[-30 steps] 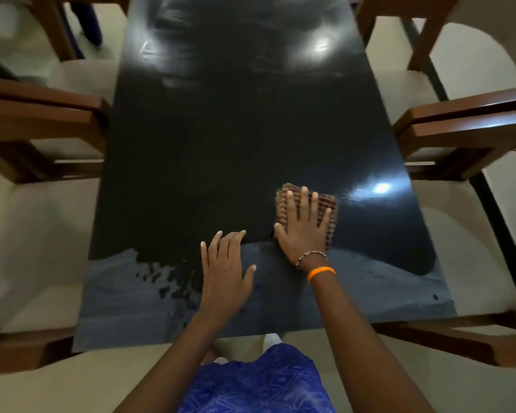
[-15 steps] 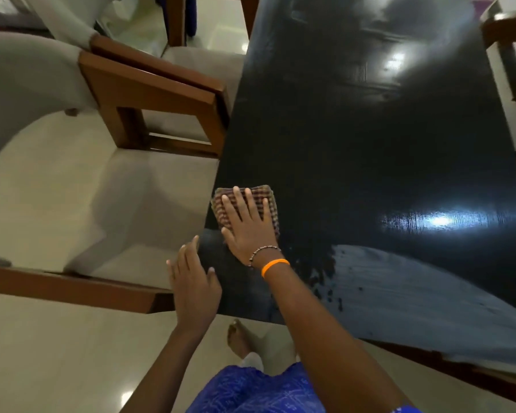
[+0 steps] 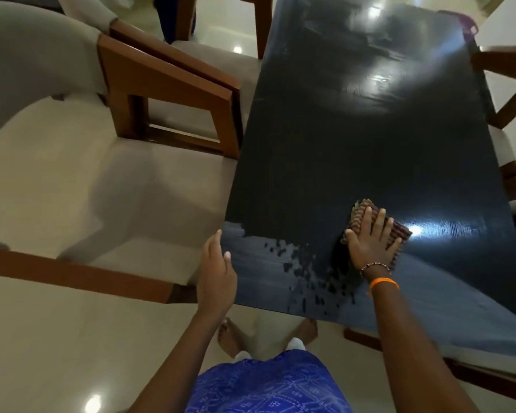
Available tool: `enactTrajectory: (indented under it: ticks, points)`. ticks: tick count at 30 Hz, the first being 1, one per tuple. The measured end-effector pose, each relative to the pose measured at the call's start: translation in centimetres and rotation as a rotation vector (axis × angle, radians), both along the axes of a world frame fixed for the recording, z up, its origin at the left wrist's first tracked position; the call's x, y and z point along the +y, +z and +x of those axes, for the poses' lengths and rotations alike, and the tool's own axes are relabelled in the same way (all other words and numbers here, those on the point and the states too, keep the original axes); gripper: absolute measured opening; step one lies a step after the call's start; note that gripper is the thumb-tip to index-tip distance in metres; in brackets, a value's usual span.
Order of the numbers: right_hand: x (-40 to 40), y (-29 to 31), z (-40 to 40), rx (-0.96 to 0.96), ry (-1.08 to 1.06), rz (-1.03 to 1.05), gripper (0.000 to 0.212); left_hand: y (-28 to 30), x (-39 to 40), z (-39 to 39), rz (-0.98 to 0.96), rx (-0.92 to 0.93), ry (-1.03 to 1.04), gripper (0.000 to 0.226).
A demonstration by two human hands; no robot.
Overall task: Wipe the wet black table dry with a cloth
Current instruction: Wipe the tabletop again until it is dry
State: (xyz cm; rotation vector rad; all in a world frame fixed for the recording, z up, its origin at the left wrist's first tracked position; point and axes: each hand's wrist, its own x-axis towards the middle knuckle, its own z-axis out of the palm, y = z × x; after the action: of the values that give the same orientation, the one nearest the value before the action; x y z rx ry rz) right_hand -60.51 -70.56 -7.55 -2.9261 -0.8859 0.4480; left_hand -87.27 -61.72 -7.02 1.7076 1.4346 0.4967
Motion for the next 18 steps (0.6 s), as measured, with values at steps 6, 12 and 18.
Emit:
enactTrajectory:
  ticks: [6, 12, 18]
  points:
    - [7.1, -0.4, -10.7, 0.005, 0.489, 0.044, 0.073, -0.2, 1.4, -1.5, -0.081, -0.1, 0.095, 0.033]
    - [10.6, -0.6, -15.6, 0.046, 1.024, 0.082, 0.069, -0.6, 1.7, -3.0, -0.177, -0.124, 0.147, 0.027]
    - [16.3, -0.3, -11.0, 0.002, 0.984, 0.015, 0.064, -0.9, 1.0, -4.4, -0.312, -0.198, 0.199, 0.023]
